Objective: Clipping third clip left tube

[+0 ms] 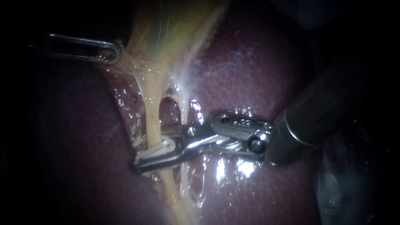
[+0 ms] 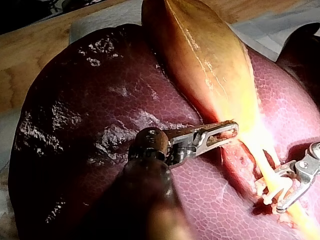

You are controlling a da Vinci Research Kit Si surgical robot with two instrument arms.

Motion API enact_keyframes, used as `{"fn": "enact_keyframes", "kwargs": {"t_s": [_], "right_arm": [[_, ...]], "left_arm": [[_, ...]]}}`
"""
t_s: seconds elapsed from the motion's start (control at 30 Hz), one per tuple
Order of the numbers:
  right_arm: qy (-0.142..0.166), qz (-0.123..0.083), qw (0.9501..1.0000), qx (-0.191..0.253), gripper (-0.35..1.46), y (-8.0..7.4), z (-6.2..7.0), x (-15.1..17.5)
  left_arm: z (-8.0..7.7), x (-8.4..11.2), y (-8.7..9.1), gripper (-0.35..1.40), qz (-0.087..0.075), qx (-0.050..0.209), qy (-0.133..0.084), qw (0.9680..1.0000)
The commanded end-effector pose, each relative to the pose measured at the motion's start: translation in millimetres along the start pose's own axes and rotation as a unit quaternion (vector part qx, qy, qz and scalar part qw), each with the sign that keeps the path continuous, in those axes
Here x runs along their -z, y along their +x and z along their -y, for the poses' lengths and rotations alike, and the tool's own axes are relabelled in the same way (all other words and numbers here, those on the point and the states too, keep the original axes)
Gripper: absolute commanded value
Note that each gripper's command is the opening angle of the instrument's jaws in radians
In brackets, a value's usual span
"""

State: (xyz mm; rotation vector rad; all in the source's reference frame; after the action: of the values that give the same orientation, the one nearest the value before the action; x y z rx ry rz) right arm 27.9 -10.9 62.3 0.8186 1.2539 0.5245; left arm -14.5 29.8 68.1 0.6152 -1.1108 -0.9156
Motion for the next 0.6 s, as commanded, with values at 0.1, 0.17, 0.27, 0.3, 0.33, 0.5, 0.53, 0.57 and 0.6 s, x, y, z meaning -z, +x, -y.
{"fn": "enact_keyframes", "kwargs": {"t_s": [0.1, 0.17, 0.27, 0.3, 0.33, 0.5, 0.53, 0.57, 0.6], "right_arm": [[0.000, 0.000, 1.0000, -0.001, 0.49, 0.0, 0.1, 0.0], [0.000, 0.000, 1.0000, -0.001, 0.49, 0.2, 0.0, 0.0], [-0.001, -0.001, 1.0000, -0.004, 0.49, 0.8, 0.0, 0.3], [-0.001, -0.002, 1.0000, -0.005, 0.49, 1.1, -0.1, 0.4], [-0.002, -0.002, 1.0000, -0.006, 0.49, 1.4, -0.2, 0.5], [-0.004, -0.005, 0.9999, -0.010, 0.49, 2.6, -1.0, 1.0], [-0.005, -0.006, 0.9999, -0.011, 0.49, 2.8, -1.2, 1.1], [-0.005, -0.006, 0.9999, -0.012, 0.49, 2.9, -1.4, 1.2], [-0.005, -0.008, 0.9999, -0.013, 0.49, 3.0, -1.5, 1.3]], "left_arm": [[0.0, 0.0, 0.0, -0.35, 0.000, 0.000, 0.000, 1.0000], [0.0, 0.0, 0.0, -0.35, 0.000, 0.000, 0.000, 1.0000], [0.0, 0.0, 0.0, -0.35, 0.000, 0.000, 0.000, 1.0000], [0.0, 0.0, 0.0, -0.35, 0.000, 0.000, 0.000, 1.0000], [0.0, 0.0, 0.0, -0.35, 0.000, 0.000, 0.000, 1.0000], [0.0, -0.1, 0.0, -0.35, 0.000, 0.000, 0.000, 1.0000], [0.0, -0.1, 0.0, -0.35, 0.000, 0.000, 0.000, 1.0000], [0.0, -0.1, 0.0, -0.35, 0.000, 0.000, 0.000, 1.0000], [-0.1, -0.1, 0.0, -0.35, 0.000, 0.000, 0.000, 1.0000]]}}
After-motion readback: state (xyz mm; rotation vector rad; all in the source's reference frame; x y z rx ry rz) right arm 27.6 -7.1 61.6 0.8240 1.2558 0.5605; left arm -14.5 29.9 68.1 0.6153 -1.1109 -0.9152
